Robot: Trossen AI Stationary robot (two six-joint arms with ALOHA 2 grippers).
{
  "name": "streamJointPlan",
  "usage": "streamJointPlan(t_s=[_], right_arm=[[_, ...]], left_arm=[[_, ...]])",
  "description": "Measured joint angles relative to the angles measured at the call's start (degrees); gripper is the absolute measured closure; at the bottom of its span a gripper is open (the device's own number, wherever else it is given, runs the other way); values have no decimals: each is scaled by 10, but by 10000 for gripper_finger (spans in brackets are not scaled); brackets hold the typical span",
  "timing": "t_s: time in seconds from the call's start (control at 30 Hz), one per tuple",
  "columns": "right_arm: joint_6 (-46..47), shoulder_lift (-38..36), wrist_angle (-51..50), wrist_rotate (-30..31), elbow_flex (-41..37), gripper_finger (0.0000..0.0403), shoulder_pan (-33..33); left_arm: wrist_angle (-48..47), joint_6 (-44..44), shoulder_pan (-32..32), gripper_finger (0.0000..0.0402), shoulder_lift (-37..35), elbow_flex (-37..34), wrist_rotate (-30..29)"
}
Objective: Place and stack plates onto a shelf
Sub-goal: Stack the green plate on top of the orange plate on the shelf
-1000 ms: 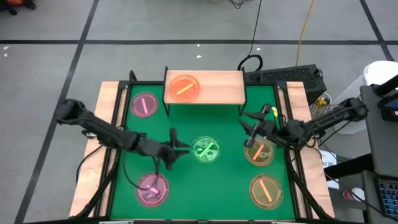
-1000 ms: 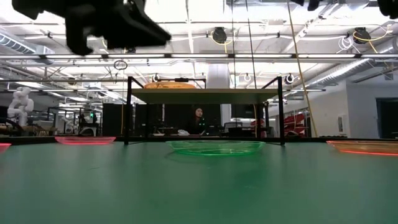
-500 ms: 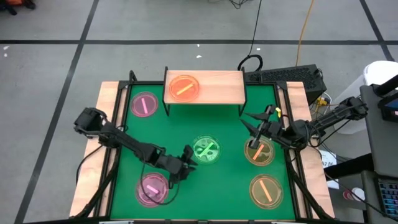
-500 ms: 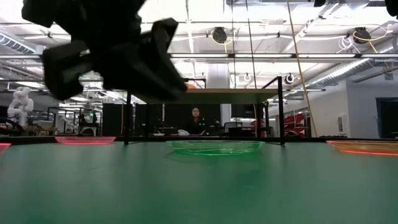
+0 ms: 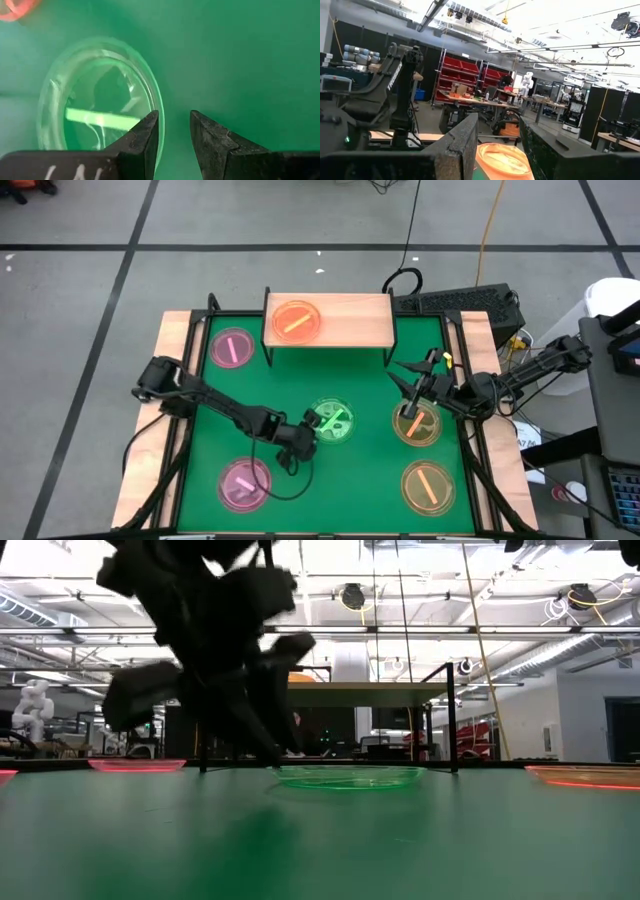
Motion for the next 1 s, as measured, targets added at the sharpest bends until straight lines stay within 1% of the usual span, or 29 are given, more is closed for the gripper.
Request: streamJointPlan(t_s=[0.57,0.67,0.8,0.83,1.0], right_arm=[[4,0,-3,0,1,273,0],[5,0,-4,0,1,273,0],[5,0,-4,0,1,273,0],[5,0,-4,0,1,273,0],[5,0,-9,0,1,273,0]], left_arm=[[7,-4,34,288,28,0,-6],[4,7,34,319,28,0,-3],[3,14,35,382,26,-1,-4],[4,15,36,391,26,-1,-5],[-5,15,36,396,14,2,-5]])
